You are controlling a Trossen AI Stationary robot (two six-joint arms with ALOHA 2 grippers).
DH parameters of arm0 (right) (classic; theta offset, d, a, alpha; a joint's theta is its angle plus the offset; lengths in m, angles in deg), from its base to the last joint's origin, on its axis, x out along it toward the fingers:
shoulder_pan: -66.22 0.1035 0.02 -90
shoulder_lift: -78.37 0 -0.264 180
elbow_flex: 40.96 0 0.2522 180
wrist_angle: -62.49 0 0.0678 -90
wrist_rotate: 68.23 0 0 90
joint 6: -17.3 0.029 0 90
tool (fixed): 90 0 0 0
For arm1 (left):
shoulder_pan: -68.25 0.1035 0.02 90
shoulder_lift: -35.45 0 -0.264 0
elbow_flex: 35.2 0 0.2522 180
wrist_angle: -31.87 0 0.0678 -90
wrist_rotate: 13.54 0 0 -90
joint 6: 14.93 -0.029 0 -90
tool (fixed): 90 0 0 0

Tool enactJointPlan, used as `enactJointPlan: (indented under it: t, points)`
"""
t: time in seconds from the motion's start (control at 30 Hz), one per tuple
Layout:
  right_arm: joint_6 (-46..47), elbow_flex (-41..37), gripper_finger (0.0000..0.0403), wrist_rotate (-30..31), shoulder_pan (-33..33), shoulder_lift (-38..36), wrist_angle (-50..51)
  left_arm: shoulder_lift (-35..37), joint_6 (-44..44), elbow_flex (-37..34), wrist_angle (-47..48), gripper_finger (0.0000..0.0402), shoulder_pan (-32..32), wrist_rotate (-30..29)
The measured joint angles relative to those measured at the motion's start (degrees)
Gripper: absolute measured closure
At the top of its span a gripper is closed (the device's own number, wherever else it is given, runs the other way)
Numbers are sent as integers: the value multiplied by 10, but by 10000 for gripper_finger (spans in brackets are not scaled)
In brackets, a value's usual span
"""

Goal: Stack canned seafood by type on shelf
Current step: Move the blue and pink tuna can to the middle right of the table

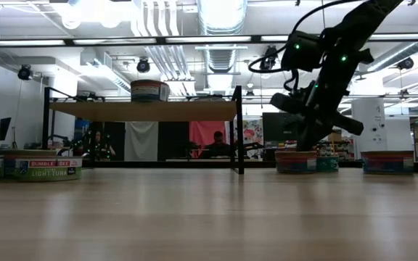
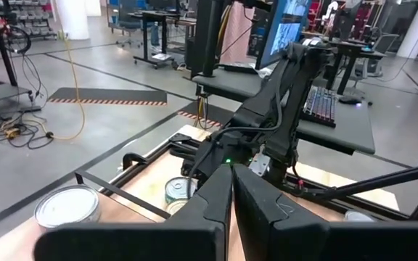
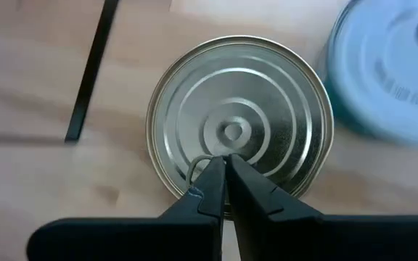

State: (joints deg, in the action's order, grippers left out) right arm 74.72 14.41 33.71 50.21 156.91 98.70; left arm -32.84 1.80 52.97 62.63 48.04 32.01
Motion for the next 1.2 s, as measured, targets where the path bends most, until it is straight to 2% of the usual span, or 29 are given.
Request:
enactJointPlan:
  t: [0.23, 0.5, 0.73, 0.9, 1.1, 1.2]
  points:
    - [30, 0, 390, -41, 50, -10, 19, 0, 47, 0, 38, 401, 0, 6]
    - [114, 0, 390, -49, 161, -9, 17, -1, 120, 0, 118, 401, 1, 49]
    - [189, -3, 390, -51, 257, -7, -54, -25, 121, 0, 130, 401, 1, 53]
    - [201, 0, 390, -33, 272, -17, -102, -57, 133, 0, 130, 401, 1, 109]
    - [175, 27, 390, -30, 273, -48, -87, -98, 170, -1, 131, 401, -8, 141]
    - [173, 41, 390, -33, 273, -67, -55, -114, 189, -1, 128, 401, -9, 185]
